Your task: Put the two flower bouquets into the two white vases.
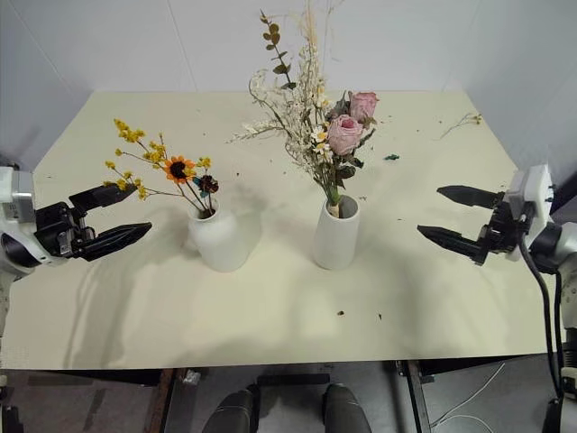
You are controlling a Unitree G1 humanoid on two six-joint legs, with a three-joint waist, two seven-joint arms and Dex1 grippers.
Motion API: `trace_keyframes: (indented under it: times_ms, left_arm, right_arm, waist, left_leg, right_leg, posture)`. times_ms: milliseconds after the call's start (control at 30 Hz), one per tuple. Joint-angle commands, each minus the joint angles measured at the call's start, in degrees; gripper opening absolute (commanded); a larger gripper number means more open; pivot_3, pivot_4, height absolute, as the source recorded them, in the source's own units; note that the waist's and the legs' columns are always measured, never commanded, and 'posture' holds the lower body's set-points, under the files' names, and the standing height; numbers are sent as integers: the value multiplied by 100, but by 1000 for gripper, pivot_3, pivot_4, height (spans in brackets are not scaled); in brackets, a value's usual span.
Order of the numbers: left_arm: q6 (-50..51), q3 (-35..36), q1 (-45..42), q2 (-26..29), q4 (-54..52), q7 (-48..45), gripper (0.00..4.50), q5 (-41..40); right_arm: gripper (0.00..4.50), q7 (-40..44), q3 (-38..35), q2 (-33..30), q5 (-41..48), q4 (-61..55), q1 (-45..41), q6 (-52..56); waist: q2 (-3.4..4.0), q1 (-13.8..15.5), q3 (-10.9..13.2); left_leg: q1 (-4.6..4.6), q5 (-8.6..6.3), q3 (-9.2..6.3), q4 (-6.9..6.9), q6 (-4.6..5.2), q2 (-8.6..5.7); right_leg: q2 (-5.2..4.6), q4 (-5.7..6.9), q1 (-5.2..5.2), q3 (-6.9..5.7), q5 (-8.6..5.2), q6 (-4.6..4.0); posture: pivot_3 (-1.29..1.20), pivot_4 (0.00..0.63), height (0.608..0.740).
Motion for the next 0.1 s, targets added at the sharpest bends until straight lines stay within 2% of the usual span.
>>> trace_keyframes:
  times_ms: [33,100]
  left_arm:
    - [-182,119,-23,182,76,-249,4484,73]
    - [-152,166,-2,179,43,-235,4484,60]
  right_arm:
    - [4500,114,-244,-161,-8,-34,38,-164]
    - [4500,132,-265,-170,-4,-31,52,-168]
  waist:
    - [0,-11,0]
    - [0,-14,0]
  left_leg:
    - [0,-1,2,0,2,1]
    - [0,-3,7,0,3,1]
  right_leg:
    - [0,0,-1,2,0,0]
    - [1,0,-2,6,1,1]
  posture:
    - [0,150,740]
    - [0,150,740]
